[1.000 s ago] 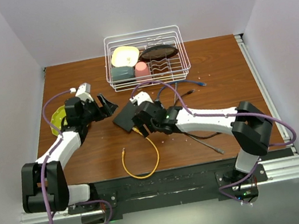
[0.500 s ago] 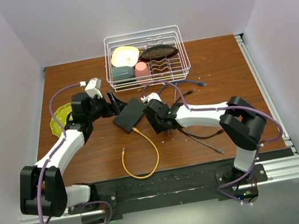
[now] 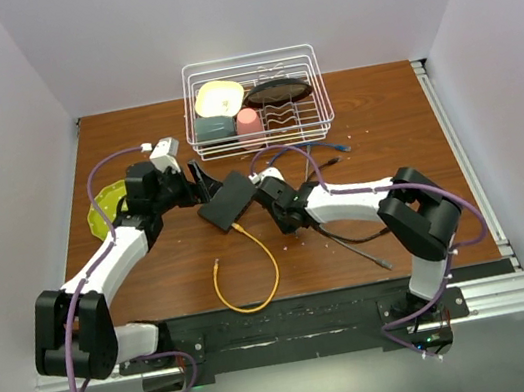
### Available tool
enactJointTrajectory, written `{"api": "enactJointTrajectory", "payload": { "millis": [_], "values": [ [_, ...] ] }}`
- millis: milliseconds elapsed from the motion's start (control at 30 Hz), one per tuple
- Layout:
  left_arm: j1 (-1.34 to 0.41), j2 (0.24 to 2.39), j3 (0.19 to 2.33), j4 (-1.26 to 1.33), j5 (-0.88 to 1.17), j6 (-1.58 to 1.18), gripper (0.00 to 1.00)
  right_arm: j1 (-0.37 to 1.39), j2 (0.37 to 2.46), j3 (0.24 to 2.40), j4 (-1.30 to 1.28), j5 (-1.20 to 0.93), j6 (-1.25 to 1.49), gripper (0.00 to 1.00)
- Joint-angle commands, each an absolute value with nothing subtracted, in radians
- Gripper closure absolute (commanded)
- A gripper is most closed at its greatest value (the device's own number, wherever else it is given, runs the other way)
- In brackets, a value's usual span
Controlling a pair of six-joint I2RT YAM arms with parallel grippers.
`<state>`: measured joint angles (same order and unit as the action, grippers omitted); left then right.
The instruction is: Insert the plug into the switch port
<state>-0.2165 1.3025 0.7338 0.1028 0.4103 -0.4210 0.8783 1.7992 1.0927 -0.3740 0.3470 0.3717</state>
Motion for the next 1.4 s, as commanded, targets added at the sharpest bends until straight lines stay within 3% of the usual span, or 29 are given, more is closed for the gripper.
{"api": "enactJointTrajectory", "payload": {
  "millis": [0,433,700,867,1267,1367],
  "values": [
    [-0.221,1.278,0.753,0.170,0.480,-0.388,0.21,0.876,1.715,1.085,-0.388,0.293,0.339,1.00],
    [-0.409,1.194,0.686,0.356,0.630,-0.206,0.24,0.873,1.519,1.157,-0.431,0.167,0.276,1.00],
    [-0.474,1.144,0.661,0.354,0.735,-0.074,0.15,0.838,1.470,1.163,-0.453,0.019,0.203,1.00],
    [-0.508,1.147,0.670,0.321,0.741,-0.025,0.14,0.801,1.407,1.158,-0.462,-0.079,0.160,1.00],
    [-0.609,1.270,0.696,0.382,0.666,-0.025,0.18,0.787,1.319,1.131,-0.451,-0.285,0.089,1.00],
    [-0.621,1.305,0.716,0.359,0.664,-0.008,0.24,0.787,1.292,1.124,-0.451,-0.270,0.081,1.00]
  ]
}}
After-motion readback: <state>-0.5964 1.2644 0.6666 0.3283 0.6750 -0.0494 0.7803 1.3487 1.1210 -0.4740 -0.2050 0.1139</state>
